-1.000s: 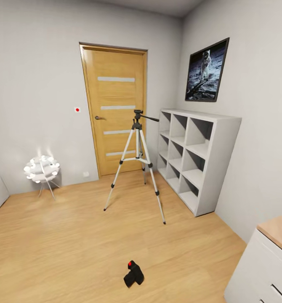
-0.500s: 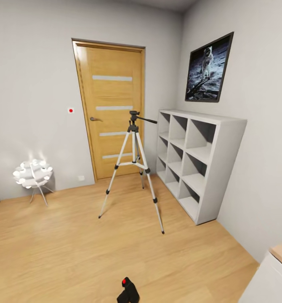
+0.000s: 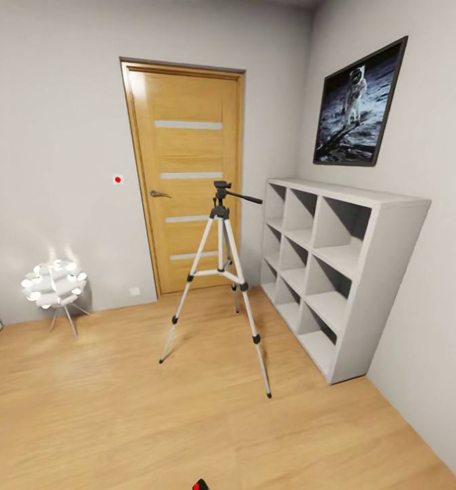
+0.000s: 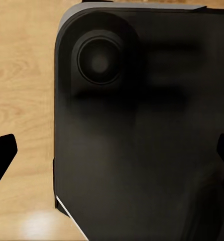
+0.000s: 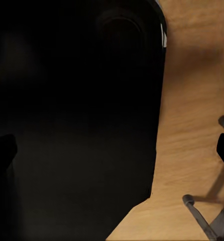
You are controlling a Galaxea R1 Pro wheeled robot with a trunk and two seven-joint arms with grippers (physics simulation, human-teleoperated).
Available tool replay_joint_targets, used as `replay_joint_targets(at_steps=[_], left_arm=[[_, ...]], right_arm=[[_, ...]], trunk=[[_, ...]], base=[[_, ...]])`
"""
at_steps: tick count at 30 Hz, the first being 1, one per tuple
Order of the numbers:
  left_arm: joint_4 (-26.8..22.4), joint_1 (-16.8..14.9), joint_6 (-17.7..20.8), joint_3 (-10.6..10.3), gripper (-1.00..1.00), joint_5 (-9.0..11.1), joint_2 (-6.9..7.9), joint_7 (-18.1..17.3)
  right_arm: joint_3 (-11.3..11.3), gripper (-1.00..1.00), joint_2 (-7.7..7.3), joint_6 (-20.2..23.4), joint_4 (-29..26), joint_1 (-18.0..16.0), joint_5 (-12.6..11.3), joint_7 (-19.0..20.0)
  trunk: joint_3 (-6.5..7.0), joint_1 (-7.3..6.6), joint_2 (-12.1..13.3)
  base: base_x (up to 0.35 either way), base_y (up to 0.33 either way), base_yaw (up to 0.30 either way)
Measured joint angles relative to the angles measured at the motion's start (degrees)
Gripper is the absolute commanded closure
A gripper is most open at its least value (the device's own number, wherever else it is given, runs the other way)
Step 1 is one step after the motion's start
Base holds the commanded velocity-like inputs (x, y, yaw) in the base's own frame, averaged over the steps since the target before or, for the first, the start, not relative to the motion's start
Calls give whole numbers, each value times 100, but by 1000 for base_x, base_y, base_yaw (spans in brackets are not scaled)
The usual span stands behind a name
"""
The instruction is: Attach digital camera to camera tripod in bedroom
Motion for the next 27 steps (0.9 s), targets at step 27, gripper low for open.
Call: replay_joint_targets(at_steps=[27], left_arm=[[-1,0,-85,20,-100,-23,-13,5]], right_arm=[[-2,-100,-8,-7,0,0,-2,-8]], trunk=[[0,3,0]], base=[[205,-147,174]])
